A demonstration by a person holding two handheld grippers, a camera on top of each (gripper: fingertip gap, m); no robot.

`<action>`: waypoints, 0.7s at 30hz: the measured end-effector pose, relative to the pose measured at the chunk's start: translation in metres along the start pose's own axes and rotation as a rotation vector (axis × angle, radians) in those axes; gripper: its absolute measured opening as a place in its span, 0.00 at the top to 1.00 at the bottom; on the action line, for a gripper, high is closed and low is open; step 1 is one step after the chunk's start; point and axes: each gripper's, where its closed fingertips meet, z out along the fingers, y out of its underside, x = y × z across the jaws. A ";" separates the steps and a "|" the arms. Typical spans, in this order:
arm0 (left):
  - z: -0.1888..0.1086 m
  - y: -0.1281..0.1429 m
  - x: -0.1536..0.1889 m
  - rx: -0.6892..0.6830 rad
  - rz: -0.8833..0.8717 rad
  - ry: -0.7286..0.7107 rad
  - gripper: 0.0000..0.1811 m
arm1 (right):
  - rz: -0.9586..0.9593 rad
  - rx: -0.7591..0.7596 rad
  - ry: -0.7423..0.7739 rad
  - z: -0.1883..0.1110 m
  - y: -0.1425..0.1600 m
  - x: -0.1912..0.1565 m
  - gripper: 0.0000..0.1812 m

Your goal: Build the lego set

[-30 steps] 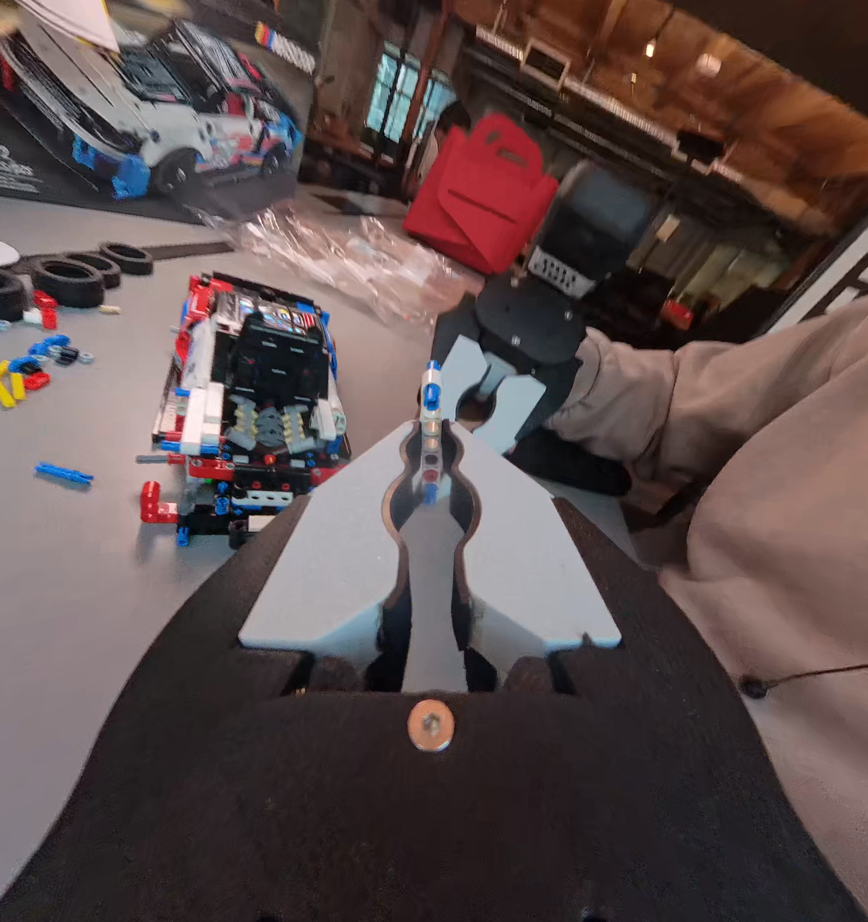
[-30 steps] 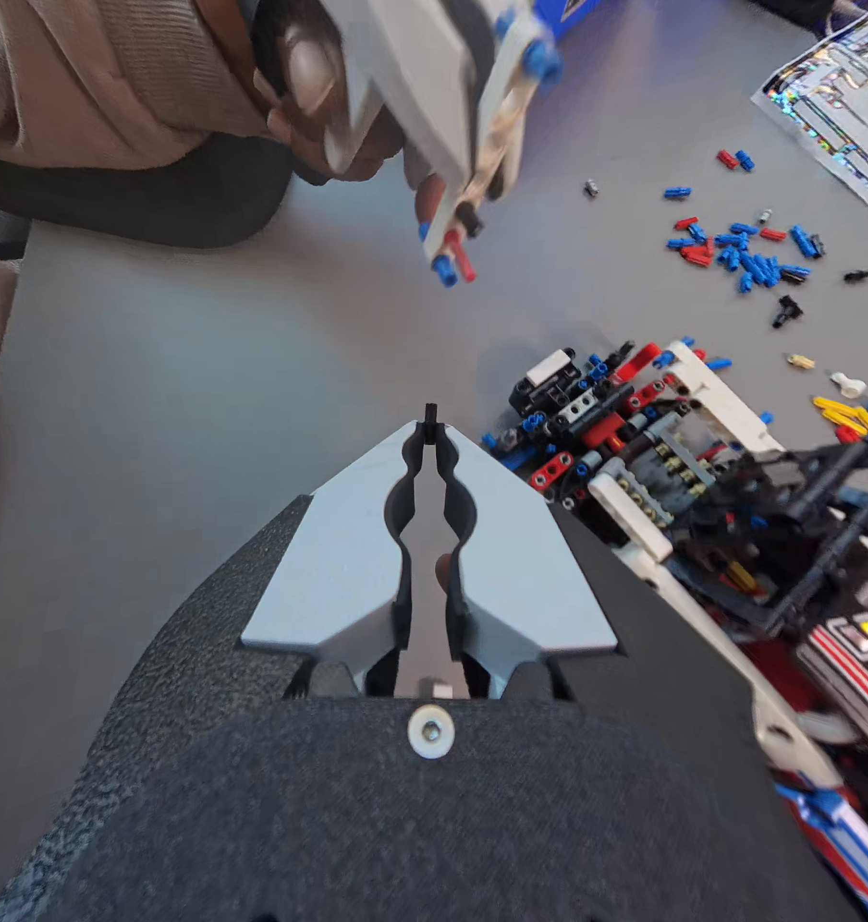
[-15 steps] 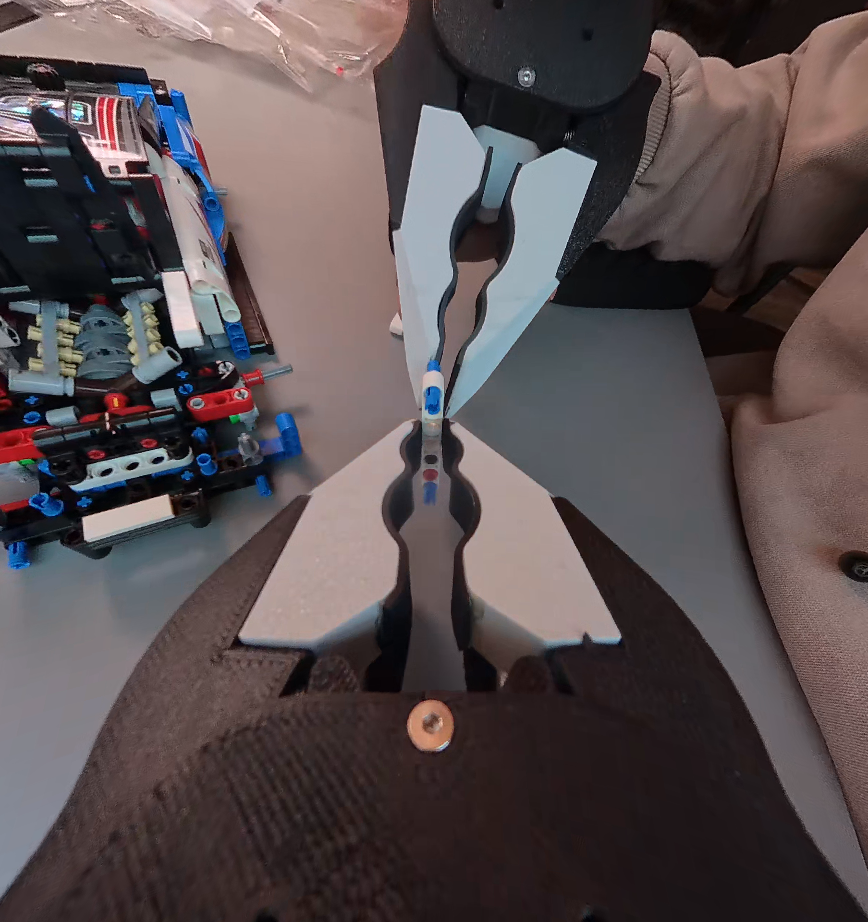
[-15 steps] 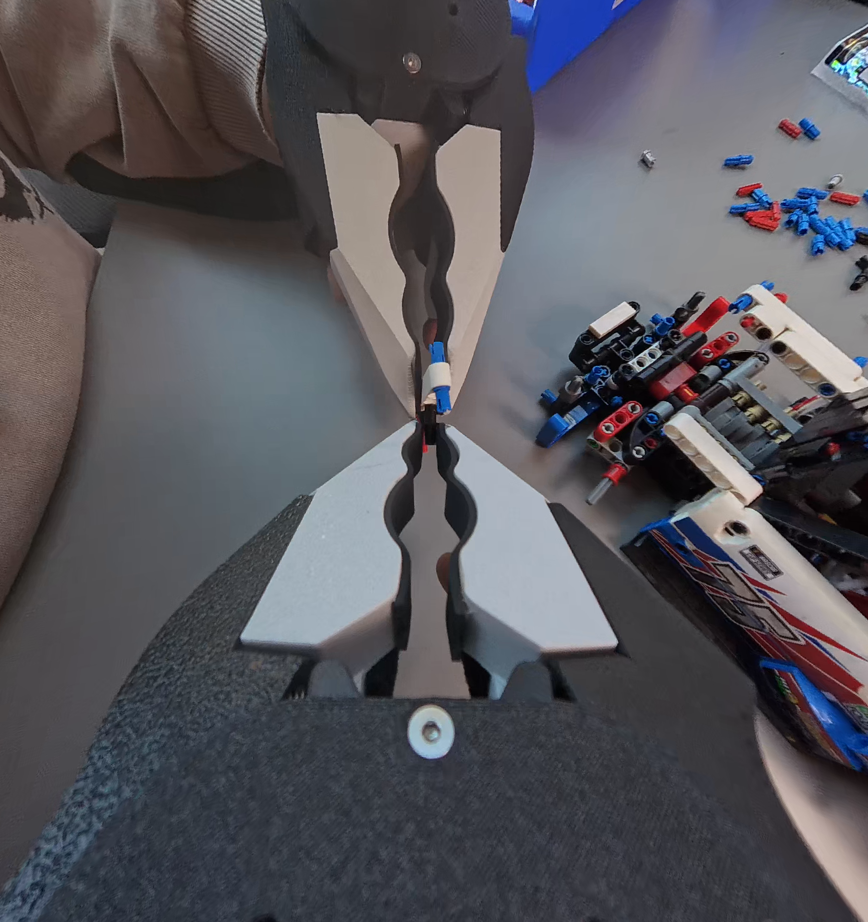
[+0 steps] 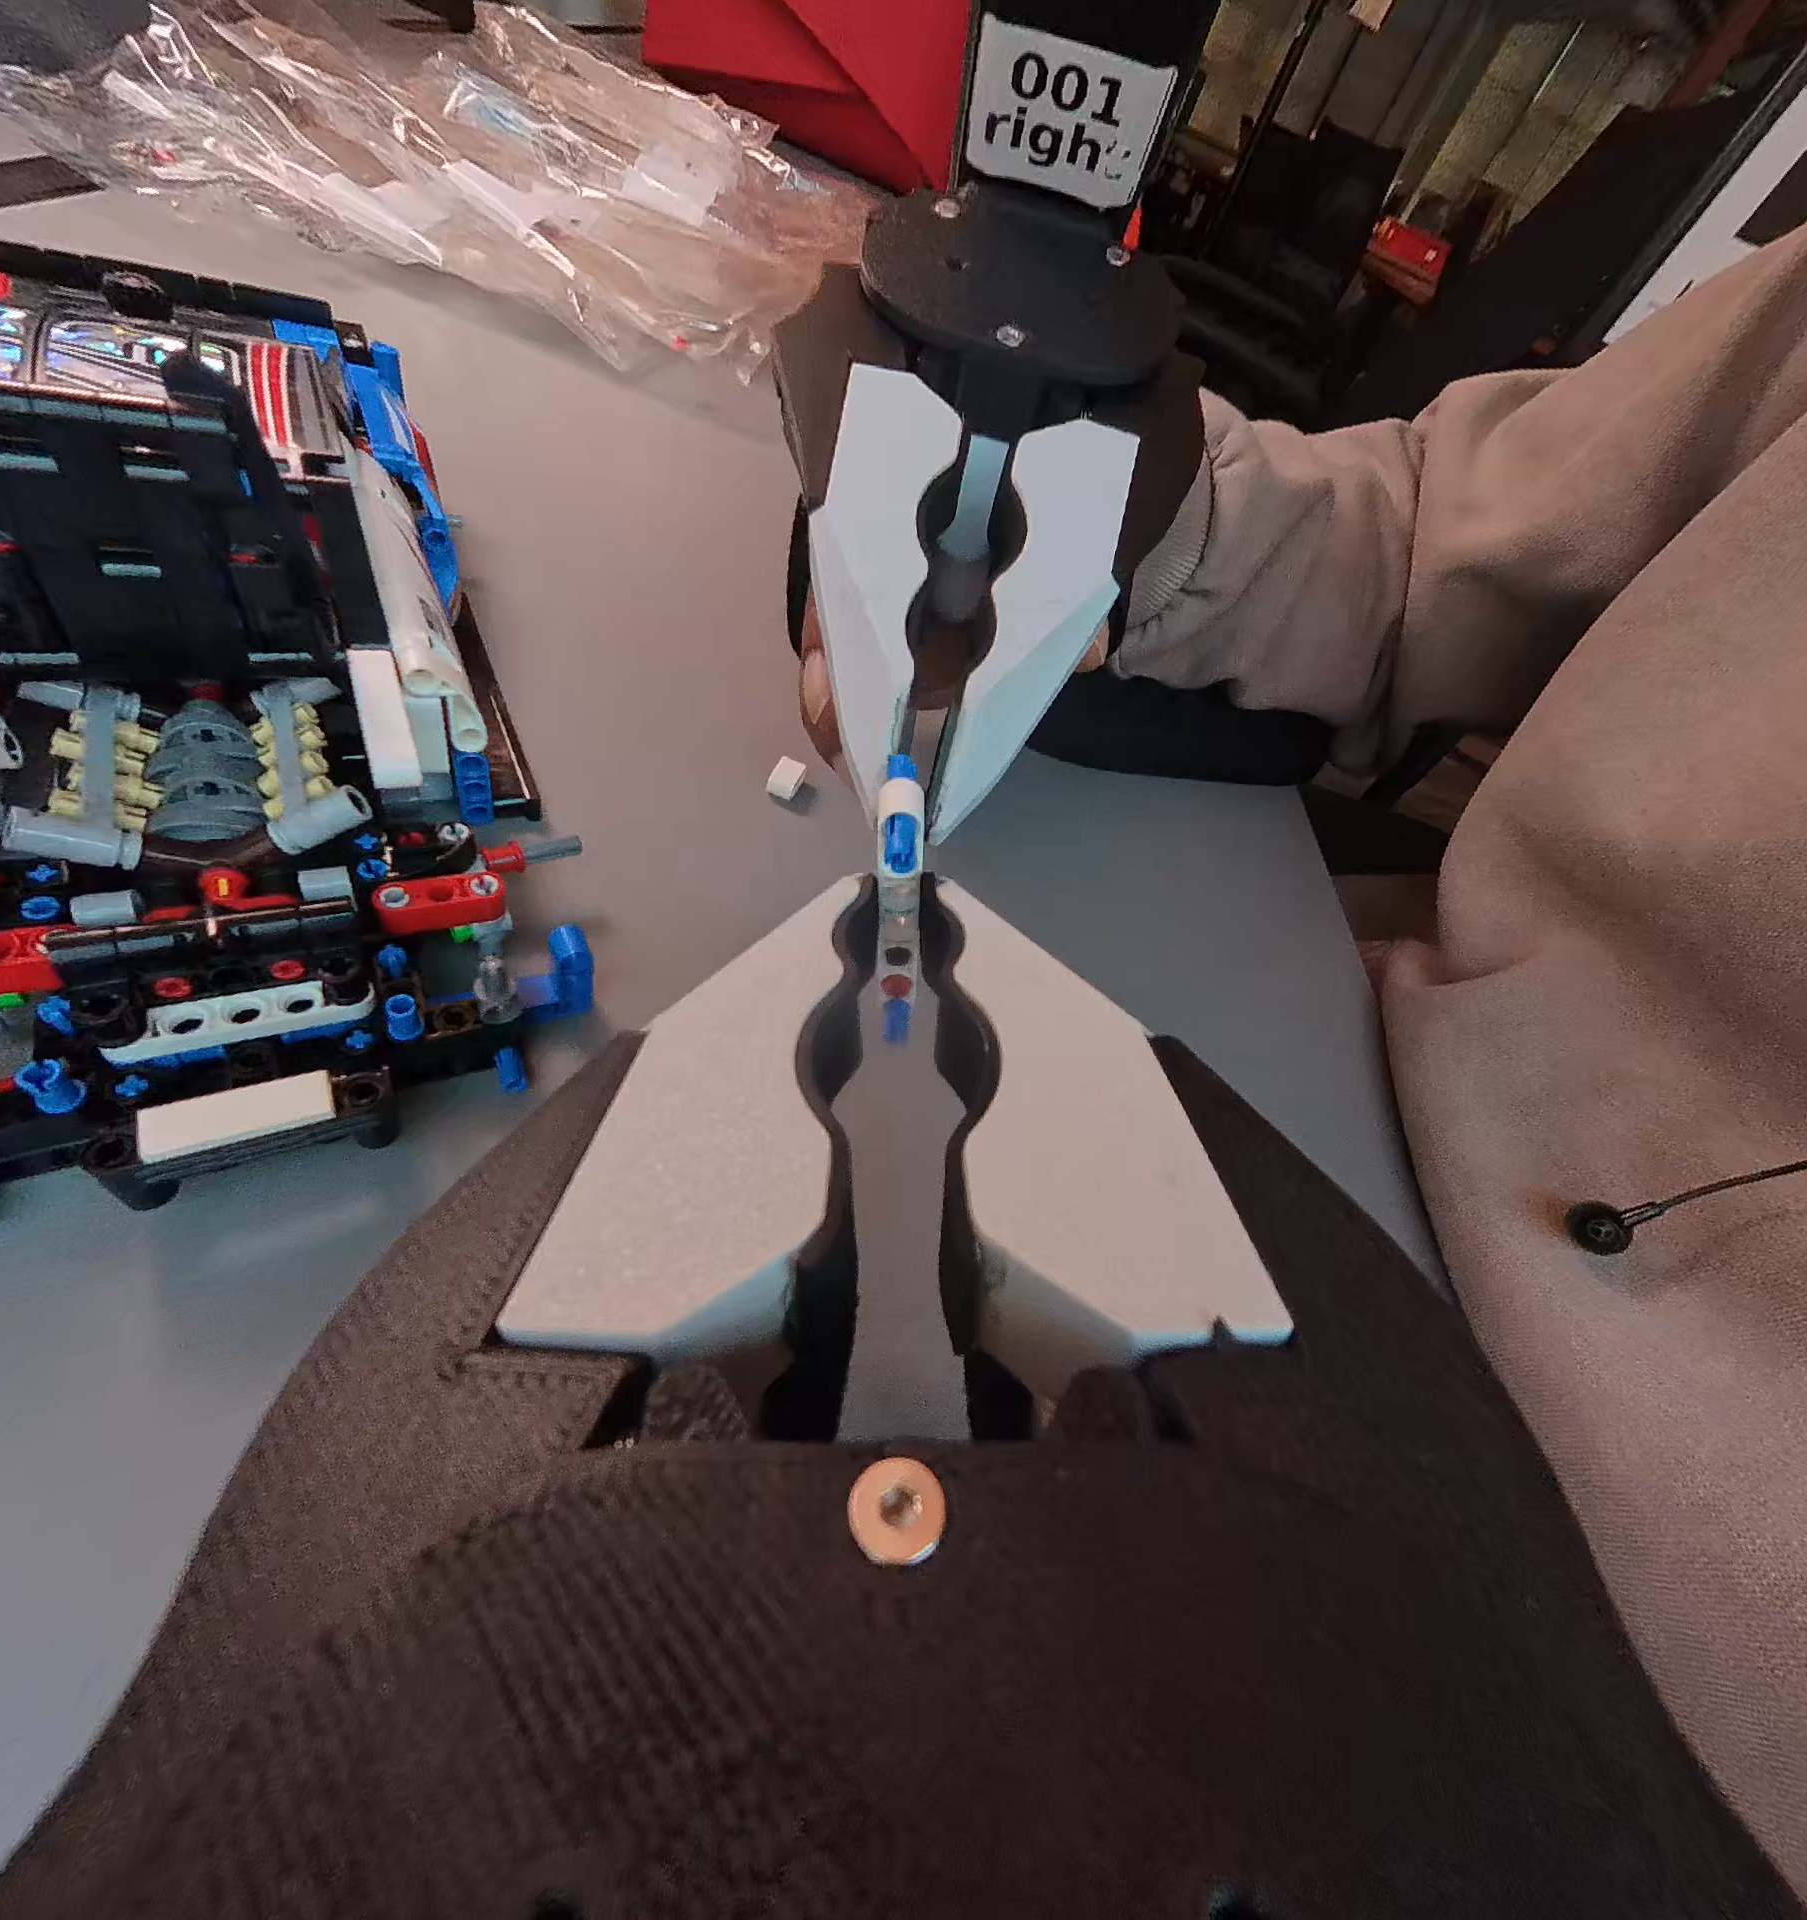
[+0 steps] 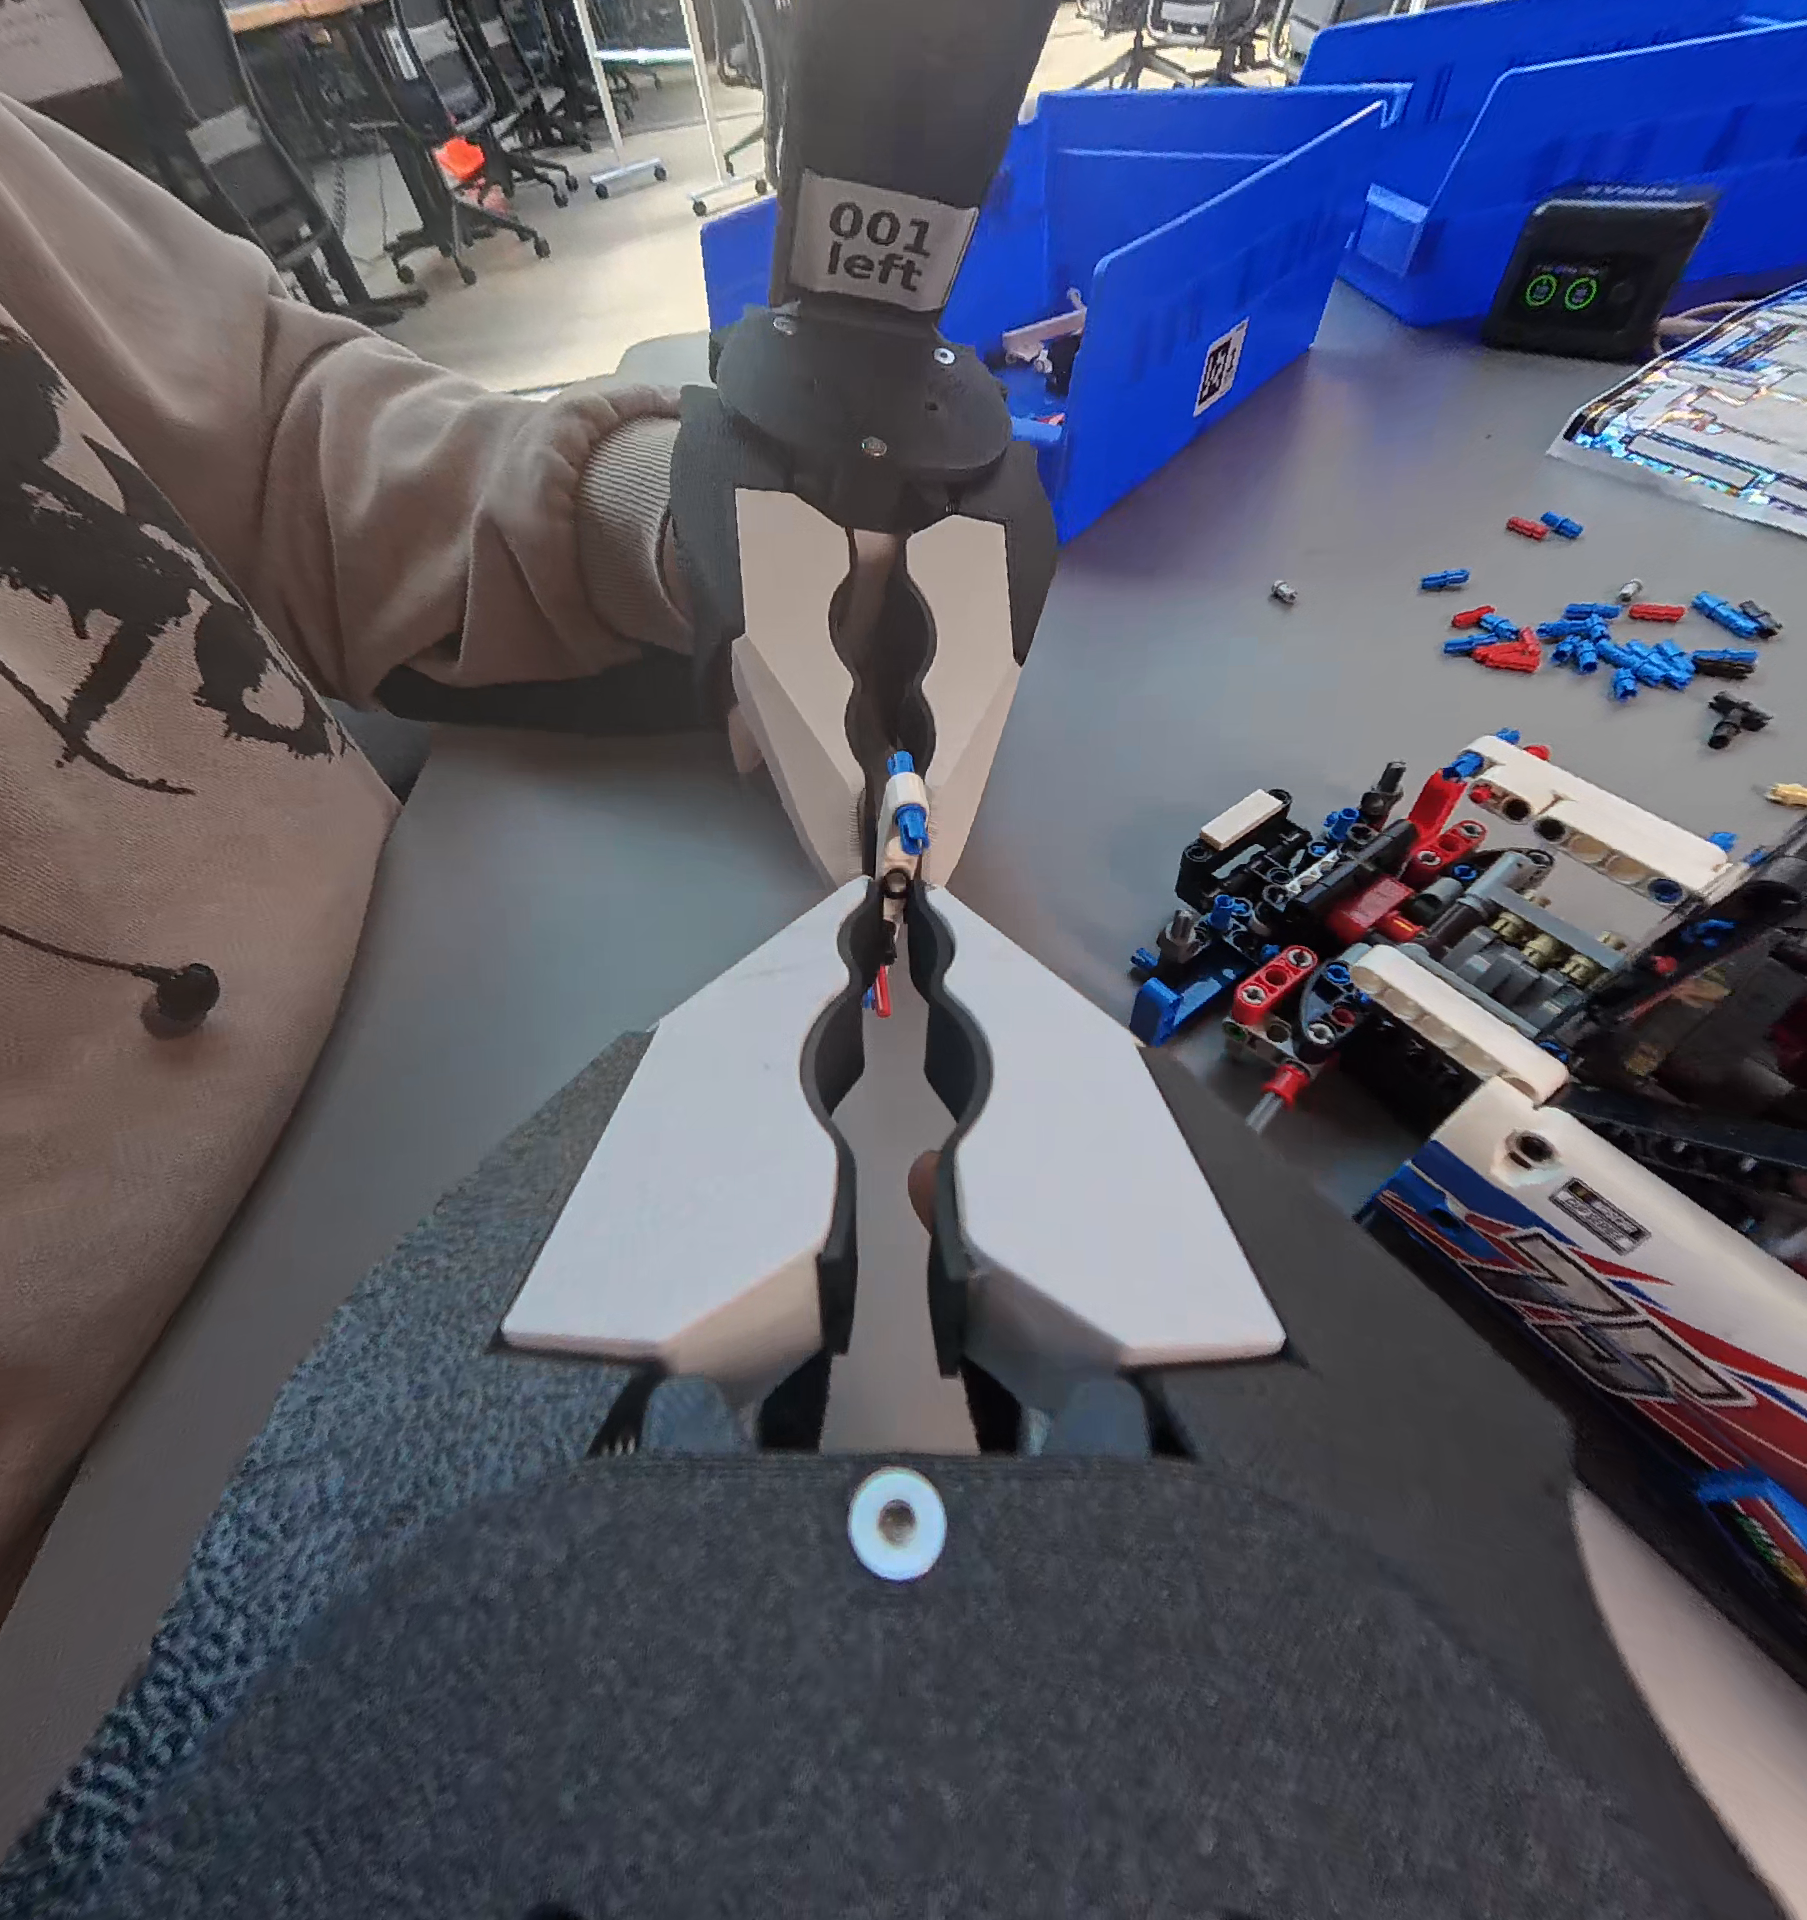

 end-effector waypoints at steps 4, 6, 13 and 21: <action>-0.005 -0.012 0.001 0.073 -0.028 0.013 0.97 | 0.052 0.059 -0.020 -0.002 -0.005 0.001 0.99; -0.007 -0.016 0.002 0.102 -0.048 0.023 0.97 | 0.071 0.106 -0.024 -0.001 -0.009 0.000 0.99; -0.010 -0.021 0.005 0.131 -0.054 0.047 0.97 | 0.098 0.145 -0.051 -0.002 -0.013 -0.002 0.99; -0.012 -0.025 0.012 0.151 -0.032 0.083 0.97 | 0.067 0.135 -0.085 -0.004 -0.012 -0.009 0.99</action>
